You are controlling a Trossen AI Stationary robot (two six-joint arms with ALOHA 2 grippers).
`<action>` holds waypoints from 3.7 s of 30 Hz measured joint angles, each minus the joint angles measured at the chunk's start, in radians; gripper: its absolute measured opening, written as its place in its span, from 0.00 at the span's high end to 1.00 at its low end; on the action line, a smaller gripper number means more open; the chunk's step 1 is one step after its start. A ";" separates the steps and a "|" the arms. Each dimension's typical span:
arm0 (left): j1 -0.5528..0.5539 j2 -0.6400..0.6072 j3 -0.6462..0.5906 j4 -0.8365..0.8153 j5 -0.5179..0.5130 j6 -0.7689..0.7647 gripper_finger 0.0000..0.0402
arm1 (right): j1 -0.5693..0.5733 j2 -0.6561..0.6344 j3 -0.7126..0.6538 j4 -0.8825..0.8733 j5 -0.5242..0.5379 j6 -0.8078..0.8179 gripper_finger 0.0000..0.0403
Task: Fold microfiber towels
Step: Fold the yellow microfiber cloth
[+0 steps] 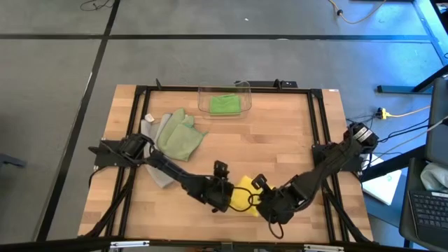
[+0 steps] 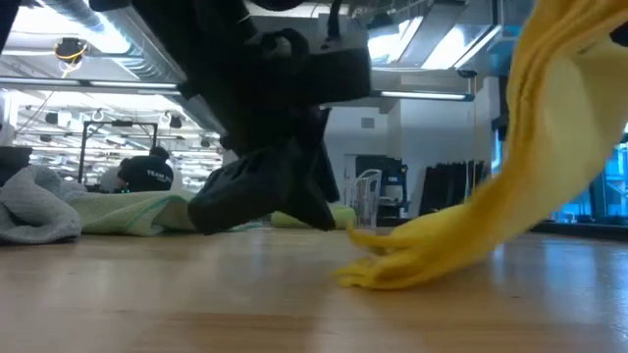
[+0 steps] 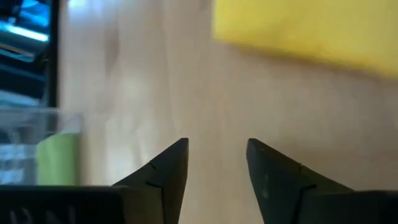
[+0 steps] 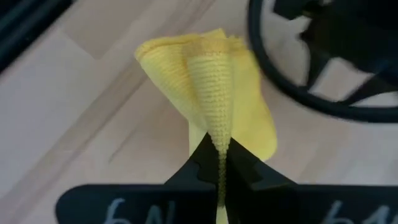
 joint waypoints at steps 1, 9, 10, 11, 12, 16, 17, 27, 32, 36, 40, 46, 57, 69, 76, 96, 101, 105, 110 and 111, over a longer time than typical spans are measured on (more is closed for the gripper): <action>0.000 -0.004 0.000 -0.011 -0.014 -0.015 0.62 | -0.002 0.000 -0.001 0.000 -0.021 0.004 0.99; -0.018 -0.011 0.000 -0.036 -0.141 -0.112 0.63 | -0.032 0.002 -0.065 0.118 -0.093 -0.083 0.99; -0.022 -0.014 0.000 -0.046 -0.163 -0.123 0.63 | -0.044 0.003 -0.074 0.138 -0.104 -0.099 0.99; -0.027 -0.019 0.000 -0.061 -0.183 -0.136 0.63 | -0.056 0.003 -0.080 0.153 -0.117 -0.112 0.99; -0.029 -0.024 0.000 -0.069 -0.200 -0.152 0.63 | -0.068 0.003 -0.085 0.170 -0.123 -0.130 0.99; -0.043 -0.066 0.000 -0.148 -0.249 -0.219 0.63 | -0.120 0.003 -0.095 0.240 -0.149 -0.212 0.99; -0.046 -0.077 0.000 -0.161 -0.262 -0.236 0.63 | -0.134 0.006 -0.095 0.264 -0.161 -0.229 0.99; -0.085 -0.132 0.000 -0.290 -0.373 -0.392 0.63 | -0.232 0.148 -0.095 0.403 -0.208 -0.392 0.99; -0.123 -0.160 0.000 -0.506 -0.408 -0.624 0.63 | -0.244 0.185 -0.095 0.399 -0.208 -0.395 0.98; -0.158 -0.170 0.000 -0.577 -0.427 -0.750 0.63 | -0.244 0.188 -0.095 0.474 -0.207 -0.438 0.98; -0.178 -0.172 0.000 -0.599 -0.432 -0.825 0.63 | -0.244 0.188 -0.084 0.527 -0.206 -0.516 0.98; -0.180 -0.172 -0.017 -0.607 -0.424 -0.927 0.63 | -0.244 0.188 -0.055 0.520 -0.205 -0.540 0.98; -0.182 -0.170 -0.163 -0.351 -0.125 -0.912 0.63 | -0.244 0.188 -0.054 0.469 -0.203 -0.523 0.98; -0.051 -0.186 -0.206 0.052 0.283 -0.380 0.65 | -0.250 0.188 -0.054 0.459 -0.204 -0.497 0.98; -0.044 -0.345 -0.205 -0.001 0.361 -0.293 0.66 | -0.250 0.187 -0.054 0.445 -0.204 -0.496 0.98; 0.042 -0.270 -0.299 0.154 0.699 -0.279 0.66 | -0.250 0.187 -0.054 0.457 -0.204 -0.481 0.98; 0.068 -0.218 -0.299 0.170 0.715 -0.272 0.66 | -0.250 0.187 -0.054 0.501 -0.203 -0.555 0.98; 0.061 -0.210 -0.299 0.231 0.714 -0.247 0.66 | -0.249 0.186 -0.053 0.490 -0.204 -0.635 0.98; 0.054 -0.209 -0.299 0.258 0.716 -0.233 0.66 | -0.254 0.186 -0.053 0.516 -0.204 -0.637 0.98; 0.053 -0.209 -0.299 0.258 0.716 -0.233 0.66 | -0.254 0.186 -0.053 0.516 -0.204 -0.637 0.98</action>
